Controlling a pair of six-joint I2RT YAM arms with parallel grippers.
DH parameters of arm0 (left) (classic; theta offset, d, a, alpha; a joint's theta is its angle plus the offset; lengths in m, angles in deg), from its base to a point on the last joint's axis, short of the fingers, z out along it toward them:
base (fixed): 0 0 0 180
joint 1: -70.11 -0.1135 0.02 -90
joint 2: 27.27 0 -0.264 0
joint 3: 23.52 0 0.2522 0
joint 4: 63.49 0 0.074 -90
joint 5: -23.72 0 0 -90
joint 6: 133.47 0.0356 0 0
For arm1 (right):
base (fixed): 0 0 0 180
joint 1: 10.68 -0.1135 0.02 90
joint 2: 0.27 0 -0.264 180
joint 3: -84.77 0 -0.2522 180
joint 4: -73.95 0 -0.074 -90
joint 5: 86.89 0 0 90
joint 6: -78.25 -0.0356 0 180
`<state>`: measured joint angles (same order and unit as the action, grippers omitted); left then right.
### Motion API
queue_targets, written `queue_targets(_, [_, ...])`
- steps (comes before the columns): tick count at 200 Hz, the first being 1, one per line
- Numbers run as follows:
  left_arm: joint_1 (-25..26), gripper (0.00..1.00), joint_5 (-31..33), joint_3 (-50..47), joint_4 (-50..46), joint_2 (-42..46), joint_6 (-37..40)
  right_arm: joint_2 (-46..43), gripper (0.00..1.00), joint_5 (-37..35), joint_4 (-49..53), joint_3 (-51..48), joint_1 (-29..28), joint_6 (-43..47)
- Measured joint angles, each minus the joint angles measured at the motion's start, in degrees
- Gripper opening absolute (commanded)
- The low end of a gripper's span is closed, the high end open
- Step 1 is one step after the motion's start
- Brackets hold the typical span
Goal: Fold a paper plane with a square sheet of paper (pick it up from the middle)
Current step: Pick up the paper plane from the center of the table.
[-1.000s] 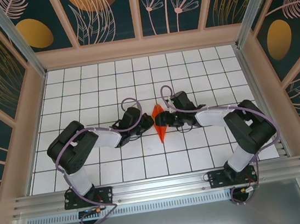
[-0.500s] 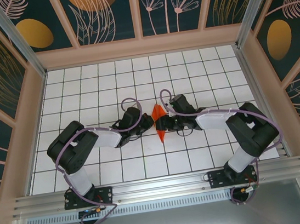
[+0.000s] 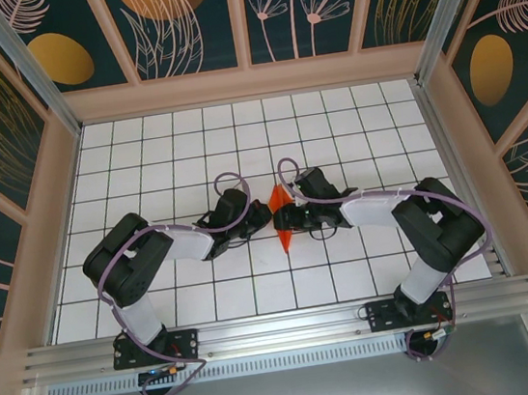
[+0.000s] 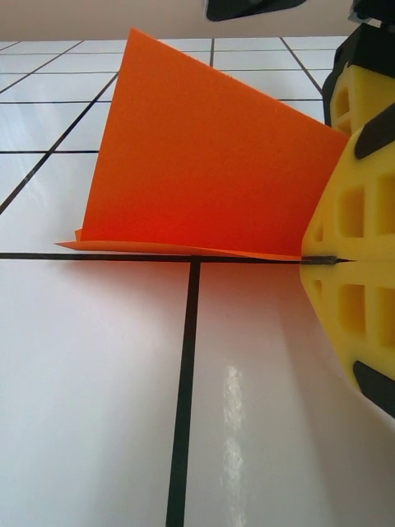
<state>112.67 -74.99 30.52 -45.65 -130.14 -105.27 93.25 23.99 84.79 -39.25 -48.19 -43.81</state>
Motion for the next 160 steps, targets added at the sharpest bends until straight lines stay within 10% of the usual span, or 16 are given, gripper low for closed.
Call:
queue_targets(68, [0.0, 0.14, 0.4, 0.0, -0.5, 0.1, -0.4, 1.2, 0.06, -4.6, 4.0, 2.1, 0.0, -0.9])
queue_targets(160, [0.0, 0.54, 13.5, 2.4, -18.9, 8.8, -0.6, 1.2, 0.03, -17.2, 16.3, 7.9, 0.0, 3.4])
